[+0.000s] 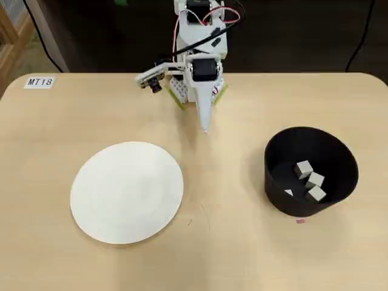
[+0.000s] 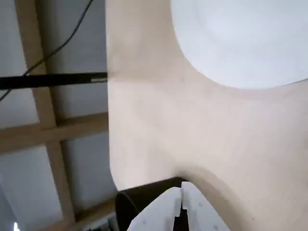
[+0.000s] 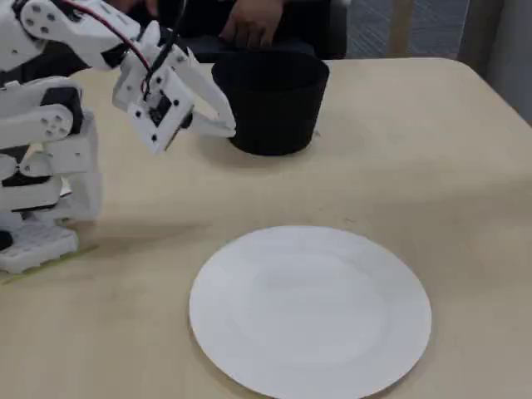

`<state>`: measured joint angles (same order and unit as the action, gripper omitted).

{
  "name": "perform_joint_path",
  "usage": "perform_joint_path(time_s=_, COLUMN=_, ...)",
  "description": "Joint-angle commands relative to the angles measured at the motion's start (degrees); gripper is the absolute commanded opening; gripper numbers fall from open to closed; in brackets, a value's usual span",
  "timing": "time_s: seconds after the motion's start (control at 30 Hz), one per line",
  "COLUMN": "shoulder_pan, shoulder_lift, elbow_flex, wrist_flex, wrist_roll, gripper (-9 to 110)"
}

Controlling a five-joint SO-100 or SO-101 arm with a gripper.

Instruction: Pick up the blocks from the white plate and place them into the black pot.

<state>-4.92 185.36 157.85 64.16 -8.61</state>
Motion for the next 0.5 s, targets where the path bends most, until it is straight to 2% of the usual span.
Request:
perform_joint_path(time_s=0.0, shoulder_pan=-0.88, shoulder_lift=0.97, elbow_flex=1.58, wrist_flex=0.53, wrist_roll=-1.05, gripper=-2)
perform_joint_path(time_s=0.47, shoulder_pan=0.18, shoulder_lift=0.97, elbow_flex=12.39, wrist_flex=-1.49, wrist_roll=-0.35, gripper=-2)
